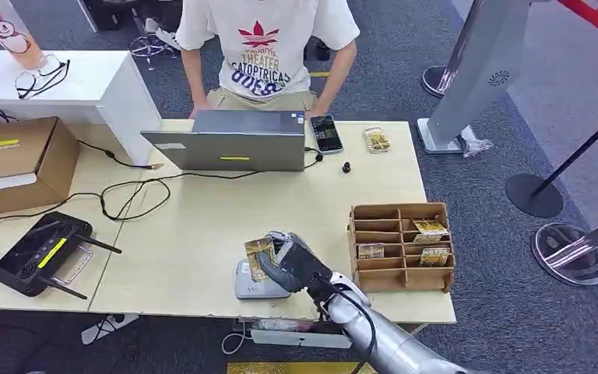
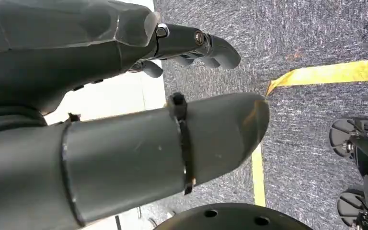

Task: Pass the card to the sensor for recognition and then transmit it.

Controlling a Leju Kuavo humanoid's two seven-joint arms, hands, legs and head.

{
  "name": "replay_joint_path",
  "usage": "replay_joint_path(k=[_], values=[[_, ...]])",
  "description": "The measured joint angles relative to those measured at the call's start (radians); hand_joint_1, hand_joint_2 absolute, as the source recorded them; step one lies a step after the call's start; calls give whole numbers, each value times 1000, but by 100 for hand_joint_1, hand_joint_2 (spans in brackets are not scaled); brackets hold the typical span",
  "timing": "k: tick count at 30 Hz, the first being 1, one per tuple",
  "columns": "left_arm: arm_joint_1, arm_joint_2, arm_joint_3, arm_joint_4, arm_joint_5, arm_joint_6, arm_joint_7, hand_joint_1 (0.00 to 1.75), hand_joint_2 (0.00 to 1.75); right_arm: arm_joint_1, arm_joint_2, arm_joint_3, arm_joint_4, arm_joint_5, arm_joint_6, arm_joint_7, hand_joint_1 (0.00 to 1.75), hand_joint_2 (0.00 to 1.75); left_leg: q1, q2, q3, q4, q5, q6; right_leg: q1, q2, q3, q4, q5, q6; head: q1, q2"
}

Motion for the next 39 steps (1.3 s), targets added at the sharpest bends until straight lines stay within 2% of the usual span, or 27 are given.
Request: replay_joint_path(k=[3,7,21,39], values=[[0,0,0,0,-8,0,0,0,0,13,2,0,-6,48,-63,-14,175,175,0,0,0,0,0,0,0,0,0,0,0,0,0,0],[0,0,0,0,-17,-5,0,0,0,39,3,0,-3,87,-99,-22,175,175,0,0,0,0,0,0,0,0,0,0,0,0,0,0],[0,0,0,0,-34,-12,-2,0,0,66,8,-12,58,122,-120,-17,175,175,0,0,0,0,0,0,0,0,0,0,0,0,0,0],[-1,0,0,0,-54,-16,3,0,0,17,40,-92,174,106,-156,-19,175,175,0,0,0,0,0,0,0,0,0,0,0,0,0,0]])
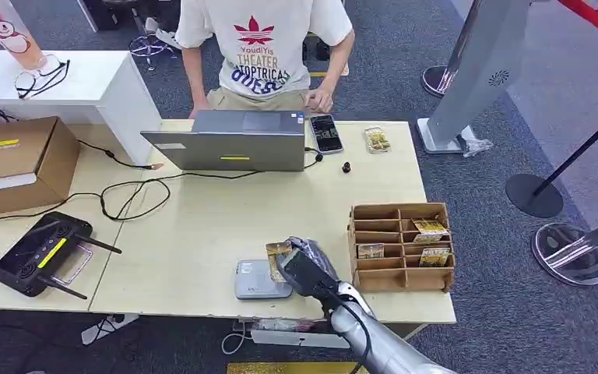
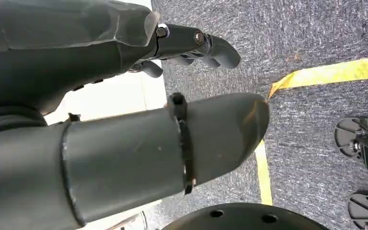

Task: Pass the card to the sensor for recognition and then transmit it.

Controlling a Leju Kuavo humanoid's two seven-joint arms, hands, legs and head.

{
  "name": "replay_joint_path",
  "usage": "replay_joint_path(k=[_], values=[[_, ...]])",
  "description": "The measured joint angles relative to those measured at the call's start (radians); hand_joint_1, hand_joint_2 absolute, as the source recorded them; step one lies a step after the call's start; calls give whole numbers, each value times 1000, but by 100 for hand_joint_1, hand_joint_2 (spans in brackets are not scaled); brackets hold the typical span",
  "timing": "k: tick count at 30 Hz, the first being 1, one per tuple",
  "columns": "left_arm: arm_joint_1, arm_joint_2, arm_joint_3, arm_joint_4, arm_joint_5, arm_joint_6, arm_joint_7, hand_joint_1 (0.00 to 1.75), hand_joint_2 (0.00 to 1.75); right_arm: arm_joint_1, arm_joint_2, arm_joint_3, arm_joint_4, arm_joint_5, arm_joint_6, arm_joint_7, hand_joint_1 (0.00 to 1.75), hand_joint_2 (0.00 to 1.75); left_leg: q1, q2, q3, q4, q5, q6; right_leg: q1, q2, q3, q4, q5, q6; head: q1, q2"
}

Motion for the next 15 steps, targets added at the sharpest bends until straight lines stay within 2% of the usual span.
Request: replay_joint_path(k=[15], values=[[0,0,8,0,-8,3,5,0,0,-4,13,-16,79,22,-34,24,175,175,0,0,0,0,0,0,0,0,0,0,0,0,0,0]])
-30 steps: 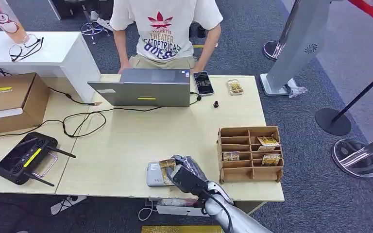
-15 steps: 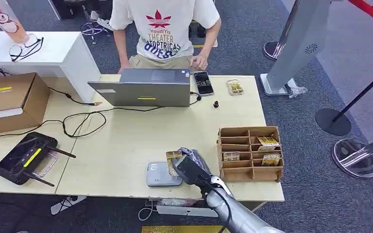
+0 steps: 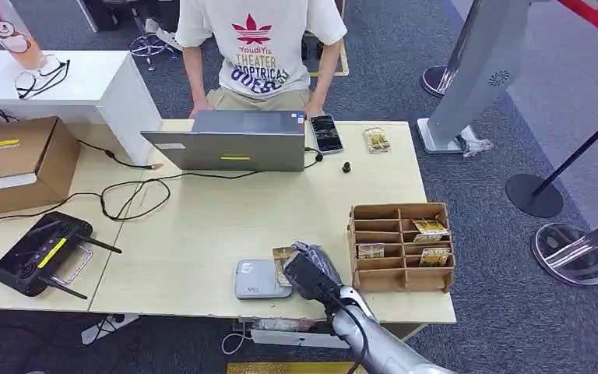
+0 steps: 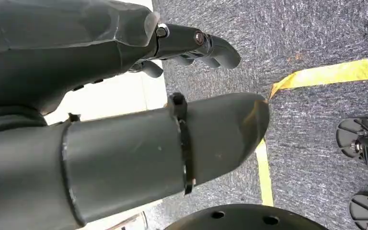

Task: Pass the card to the sensor for recognition and then transmit it.

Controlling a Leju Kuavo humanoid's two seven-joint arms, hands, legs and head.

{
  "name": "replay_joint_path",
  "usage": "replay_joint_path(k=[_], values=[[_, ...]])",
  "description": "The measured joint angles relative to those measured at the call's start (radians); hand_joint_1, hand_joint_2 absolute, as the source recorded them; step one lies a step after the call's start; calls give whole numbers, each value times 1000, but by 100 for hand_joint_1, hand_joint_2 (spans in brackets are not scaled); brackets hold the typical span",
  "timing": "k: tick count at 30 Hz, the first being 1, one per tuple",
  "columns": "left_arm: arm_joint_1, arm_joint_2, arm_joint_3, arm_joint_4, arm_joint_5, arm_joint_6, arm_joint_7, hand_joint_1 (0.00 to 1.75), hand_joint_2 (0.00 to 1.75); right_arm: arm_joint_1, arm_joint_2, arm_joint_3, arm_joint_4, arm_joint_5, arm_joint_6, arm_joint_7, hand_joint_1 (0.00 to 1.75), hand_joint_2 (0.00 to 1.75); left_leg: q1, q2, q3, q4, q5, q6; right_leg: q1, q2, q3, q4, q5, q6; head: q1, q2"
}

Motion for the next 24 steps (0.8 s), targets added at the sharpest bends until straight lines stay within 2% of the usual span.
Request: replay_joint_path(k=[24], values=[[-1,-10,0,0,-11,10,2,0,0,-13,11,-26,55,12,-11,24,175,175,0,0,0,0,0,0,0,0,0,0,0,0,0,0]])
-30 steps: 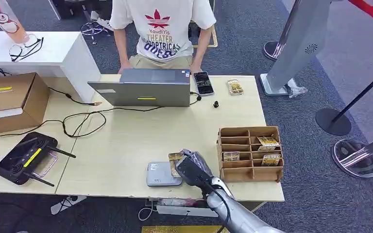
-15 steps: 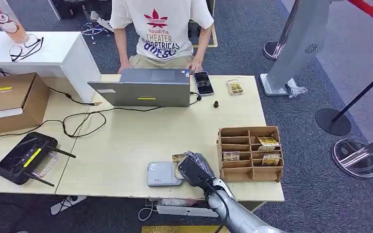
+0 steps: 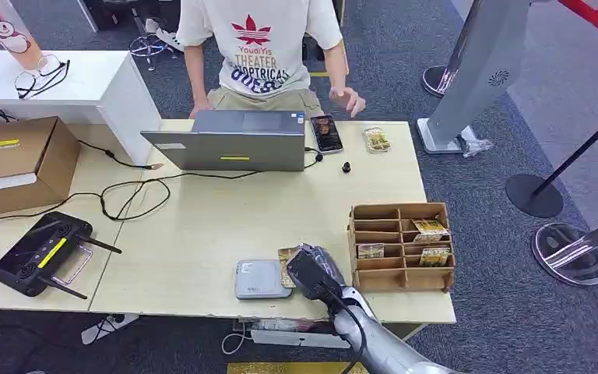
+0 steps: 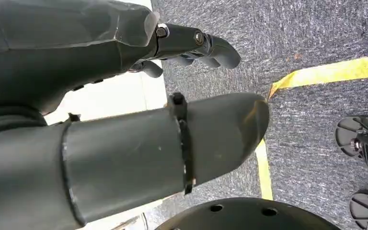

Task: Pass the card to the sensor for recognition and then transmit it.

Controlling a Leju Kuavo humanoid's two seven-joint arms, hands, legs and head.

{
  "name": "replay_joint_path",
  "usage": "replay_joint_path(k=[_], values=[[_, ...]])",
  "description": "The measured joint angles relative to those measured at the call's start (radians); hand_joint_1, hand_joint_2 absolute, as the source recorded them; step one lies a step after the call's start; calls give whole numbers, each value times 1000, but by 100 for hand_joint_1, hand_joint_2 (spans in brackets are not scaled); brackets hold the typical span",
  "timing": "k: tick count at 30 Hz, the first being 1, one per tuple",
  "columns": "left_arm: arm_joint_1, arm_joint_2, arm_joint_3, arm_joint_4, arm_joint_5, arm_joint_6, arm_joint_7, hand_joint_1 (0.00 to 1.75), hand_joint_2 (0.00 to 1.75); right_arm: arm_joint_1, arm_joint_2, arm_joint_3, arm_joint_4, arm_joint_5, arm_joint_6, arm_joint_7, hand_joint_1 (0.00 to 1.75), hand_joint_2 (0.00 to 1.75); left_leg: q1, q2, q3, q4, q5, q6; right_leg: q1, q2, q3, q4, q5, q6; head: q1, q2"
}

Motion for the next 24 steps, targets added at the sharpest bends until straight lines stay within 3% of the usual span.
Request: replay_joint_path(k=[15,24], values=[[-4,-8,0,0,-16,6,0,0,0,7,0,-19,-13,0,-12,-28,175,175,0,0,0,0,0,0,0,0,0,0,0,0,0,0],[-7,-13,0,0,-17,9,-1,0,0,27,2,-19,-101,-3,49,-45,175,175,0,0,0,0,0,0,0,0,0,0,0,0,0,0]])
